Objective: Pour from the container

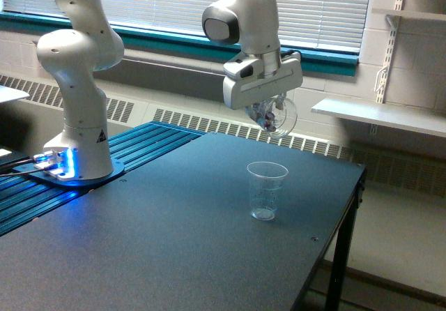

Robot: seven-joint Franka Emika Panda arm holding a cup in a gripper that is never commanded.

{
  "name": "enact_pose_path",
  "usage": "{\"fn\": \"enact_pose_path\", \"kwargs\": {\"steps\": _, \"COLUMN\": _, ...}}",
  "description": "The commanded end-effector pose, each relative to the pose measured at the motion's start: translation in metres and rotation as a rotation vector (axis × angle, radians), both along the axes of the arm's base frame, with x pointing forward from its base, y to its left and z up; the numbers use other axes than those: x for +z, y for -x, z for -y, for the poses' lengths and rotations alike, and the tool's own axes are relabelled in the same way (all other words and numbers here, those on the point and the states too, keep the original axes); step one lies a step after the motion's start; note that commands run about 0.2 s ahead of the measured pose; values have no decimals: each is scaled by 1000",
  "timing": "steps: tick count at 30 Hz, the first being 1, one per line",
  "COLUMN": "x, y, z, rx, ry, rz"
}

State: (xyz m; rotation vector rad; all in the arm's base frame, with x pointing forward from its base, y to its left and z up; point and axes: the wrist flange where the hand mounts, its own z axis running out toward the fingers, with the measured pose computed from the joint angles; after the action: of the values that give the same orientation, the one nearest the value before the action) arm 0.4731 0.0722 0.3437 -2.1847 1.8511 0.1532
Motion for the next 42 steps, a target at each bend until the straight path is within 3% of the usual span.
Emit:
{"fn": "enact_pose_path", "kwargs": {"steps": 1, "x": -2, "y": 0, "z": 5, "rx": 101, "ry": 2, "rz": 2}}
{"fn": "enact_pose_path", "kwargs": {"steps": 25, "x": -22, "y": 28, "z": 33, "rx": 197, "ry": -23, "rz": -5}}
{"fn": "enact_pose_path", "kwargs": {"steps": 42, "x": -37, "y": 32, "z": 52, "rx": 109, "ry": -23, "rz": -69}}
